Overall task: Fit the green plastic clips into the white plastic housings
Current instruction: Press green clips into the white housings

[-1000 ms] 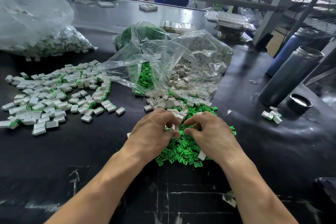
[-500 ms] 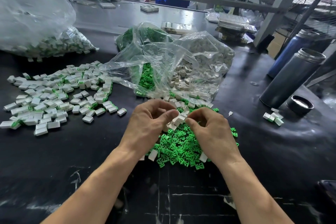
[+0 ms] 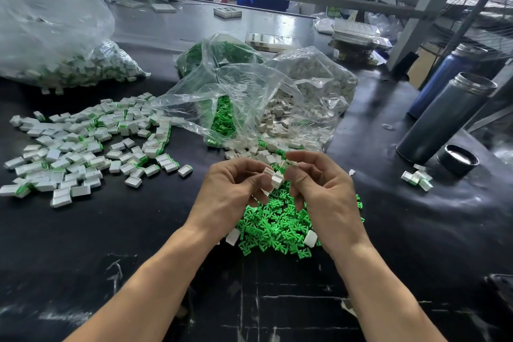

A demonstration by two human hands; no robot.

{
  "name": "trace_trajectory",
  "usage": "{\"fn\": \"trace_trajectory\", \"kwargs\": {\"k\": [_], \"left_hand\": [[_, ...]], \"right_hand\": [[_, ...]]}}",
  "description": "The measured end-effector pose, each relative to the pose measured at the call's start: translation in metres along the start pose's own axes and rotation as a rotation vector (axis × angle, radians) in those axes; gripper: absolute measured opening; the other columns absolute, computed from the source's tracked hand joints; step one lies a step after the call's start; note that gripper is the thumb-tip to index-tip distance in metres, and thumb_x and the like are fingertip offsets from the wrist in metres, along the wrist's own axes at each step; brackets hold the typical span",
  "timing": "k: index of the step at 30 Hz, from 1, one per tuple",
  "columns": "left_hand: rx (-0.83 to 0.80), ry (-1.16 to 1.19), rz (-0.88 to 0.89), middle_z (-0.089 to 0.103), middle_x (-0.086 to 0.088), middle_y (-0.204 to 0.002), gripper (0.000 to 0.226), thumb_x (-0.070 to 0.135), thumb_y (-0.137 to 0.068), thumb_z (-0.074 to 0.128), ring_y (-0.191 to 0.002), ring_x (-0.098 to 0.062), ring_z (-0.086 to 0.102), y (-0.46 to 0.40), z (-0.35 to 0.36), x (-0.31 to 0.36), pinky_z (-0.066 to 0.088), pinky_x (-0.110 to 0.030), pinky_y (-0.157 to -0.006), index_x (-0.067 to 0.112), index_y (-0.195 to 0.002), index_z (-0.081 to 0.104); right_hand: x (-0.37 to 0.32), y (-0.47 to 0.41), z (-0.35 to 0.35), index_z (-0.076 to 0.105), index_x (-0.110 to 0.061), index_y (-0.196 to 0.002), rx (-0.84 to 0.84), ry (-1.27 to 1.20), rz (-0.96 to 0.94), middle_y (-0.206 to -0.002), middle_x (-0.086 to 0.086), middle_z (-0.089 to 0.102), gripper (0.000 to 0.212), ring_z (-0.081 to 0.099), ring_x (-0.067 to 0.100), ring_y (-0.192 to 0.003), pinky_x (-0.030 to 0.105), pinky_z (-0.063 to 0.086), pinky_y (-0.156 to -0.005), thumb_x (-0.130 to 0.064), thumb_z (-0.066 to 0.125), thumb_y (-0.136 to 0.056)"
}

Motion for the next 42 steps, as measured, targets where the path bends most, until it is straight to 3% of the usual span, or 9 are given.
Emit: {"fn": "trace_trajectory", "kwargs": {"k": [9,15,29,32,36,42], "left_hand": [[0.005,0.094,0.024,0.077,-0.008,-0.079,0.013,0.009,-0.091,0.072,-0.066,-0.013,0.068,0.0016,0.0017,0.0020,0.050,-0.016,-0.057,0.009,-0.103,0.076],[0.005,0.086,0.033,0.077,-0.006,-0.079,0.012,0.010,-0.091,0.072,-0.065,-0.011,0.068,0.0013,0.0002,0.0024,0.050,-0.016,-0.057,0.010,-0.102,0.077],[-0.016,-0.024,0.040,0.071,0.000,-0.073,0.009,0.012,-0.092,0.074,-0.060,-0.009,0.058,0.0016,-0.0019,0.0033,0.049,-0.019,-0.057,0.010,-0.101,0.077],[-0.014,-0.038,0.029,0.071,0.000,-0.073,0.008,0.010,-0.092,0.074,-0.060,-0.009,0.058,0.0023,-0.0016,0.0044,0.050,-0.019,-0.058,0.009,-0.100,0.076],[-0.027,-0.056,0.015,0.070,0.002,-0.071,0.006,0.008,-0.091,0.074,-0.060,-0.009,0.058,0.0028,-0.0012,0.0053,0.051,-0.020,-0.059,0.009,-0.096,0.076],[-0.053,-0.095,0.017,0.070,0.003,-0.070,0.008,0.006,-0.090,0.075,-0.059,-0.005,0.058,0.0032,-0.0019,0.0056,0.049,-0.019,-0.057,0.013,-0.091,0.078]], "right_hand": [[-0.0036,0.0012,0.0035,0.076,-0.014,-0.103,-0.019,-0.007,-0.013,-0.072,0.000,0.072,0.016,0.063,0.014,-0.058,0.026,0.056,-0.057,-0.001,0.071,-0.094],[-0.0027,0.0033,0.0031,0.076,-0.020,-0.094,-0.033,0.058,-0.042,-0.073,0.004,0.072,0.012,0.059,0.014,-0.057,0.025,0.050,-0.049,-0.008,0.072,-0.095],[0.0026,0.0030,0.0042,0.075,-0.028,-0.089,-0.057,0.182,-0.026,-0.075,-0.002,0.074,0.016,0.064,0.010,-0.060,0.023,0.051,-0.052,-0.013,0.073,-0.095],[0.0041,0.0022,0.0038,0.074,-0.034,-0.090,-0.065,0.249,-0.023,-0.074,-0.003,0.073,0.020,0.064,0.010,-0.060,0.029,0.054,-0.052,-0.015,0.073,-0.095],[0.0054,0.0025,0.0024,0.072,-0.036,-0.092,-0.061,0.346,-0.046,-0.076,-0.001,0.073,0.020,0.066,0.021,-0.062,0.050,0.059,-0.058,-0.016,0.072,-0.096],[0.0043,0.0034,0.0023,0.074,-0.027,-0.090,-0.054,0.436,-0.076,-0.076,-0.006,0.072,0.012,0.065,0.016,-0.063,0.048,0.058,-0.062,-0.016,0.074,-0.094]]}}
Point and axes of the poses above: each hand's wrist, its own y-axis away from the middle knuckle, its own z-axis out of the palm, x = y × z, the point moved 2 cm from there along -y, towards the middle knuckle
